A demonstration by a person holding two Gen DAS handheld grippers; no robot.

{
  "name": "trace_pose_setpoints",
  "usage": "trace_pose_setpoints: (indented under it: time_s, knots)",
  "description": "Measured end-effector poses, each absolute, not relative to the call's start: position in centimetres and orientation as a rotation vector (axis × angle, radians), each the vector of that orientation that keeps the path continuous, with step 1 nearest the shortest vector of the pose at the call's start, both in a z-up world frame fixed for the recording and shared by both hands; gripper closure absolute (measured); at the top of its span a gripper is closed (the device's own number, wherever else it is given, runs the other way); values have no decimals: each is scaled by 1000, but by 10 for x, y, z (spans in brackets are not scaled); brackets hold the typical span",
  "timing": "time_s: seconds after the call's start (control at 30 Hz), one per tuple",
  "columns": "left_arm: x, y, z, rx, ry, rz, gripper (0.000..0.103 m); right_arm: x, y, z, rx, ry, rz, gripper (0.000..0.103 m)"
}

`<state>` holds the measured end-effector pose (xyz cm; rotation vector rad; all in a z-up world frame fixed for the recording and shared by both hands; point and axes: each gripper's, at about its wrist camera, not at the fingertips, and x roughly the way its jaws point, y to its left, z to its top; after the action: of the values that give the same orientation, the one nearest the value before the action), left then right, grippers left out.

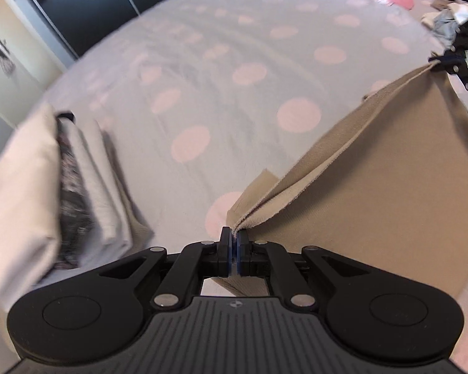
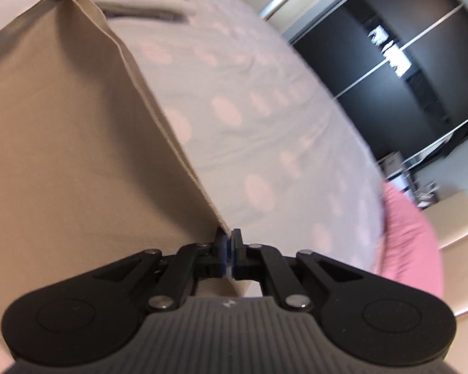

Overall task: Fold clothes
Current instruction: 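Lift the hem with both grippers and fold it up toward the collar, then lay the folded hem down and open both grippers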

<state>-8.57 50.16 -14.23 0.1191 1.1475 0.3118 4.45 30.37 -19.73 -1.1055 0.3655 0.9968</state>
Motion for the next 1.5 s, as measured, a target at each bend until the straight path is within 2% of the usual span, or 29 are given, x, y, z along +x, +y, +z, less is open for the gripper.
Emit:
trace_pose_setpoints:
  time_s: [0.3, 0.37, 0.47, 0.5, 0.57, 0.6, 0.63, 0.83, 0.97, 1.07, 1.13, 1.33, 1.5]
  knots:
    - [-73, 532, -201, 6, 1214, 282, 101, 66, 321, -260, -1060, 539, 1020, 99]
    - [-75, 533, -202, -10, 1201, 290, 99, 67, 320, -267, -1057, 544, 1006, 94]
    - [-78, 537, -196, -20, 1172, 324, 88, 68, 317, -265, -1033, 542, 969, 86]
    - [-81, 536, -192, -23, 1153, 339, 82, 69, 316, -261, -1026, 539, 948, 84]
    - [-89, 531, -182, -39, 1124, 349, 70, 71, 312, -254, -1011, 532, 903, 71]
    - [-93, 527, -176, -44, 1110, 354, 59, 70, 306, -249, -997, 531, 887, 69]
    - [-100, 523, -170, -45, 1094, 364, 55, 68, 300, -242, -977, 534, 880, 68]
    - [-137, 472, -141, -31, 1046, 319, 55, 46, 262, -209, -836, 600, 926, 69]
    - [-159, 429, -145, -71, 1018, 276, 55, 7, 235, -200, -708, 689, 1006, 69]
    - [-173, 404, -161, -120, 1032, 248, 58, -19, 224, -207, -637, 750, 1034, 69]
    - [-178, 391, -173, -122, 1058, 243, 65, -30, 216, -217, -602, 789, 1024, 69]
    - [-200, 380, -209, -180, 1090, 287, 67, -37, 194, -256, -480, 948, 961, 70]
    - [-203, 377, -212, -155, 1072, 301, 67, -41, 190, -262, -468, 942, 960, 70]
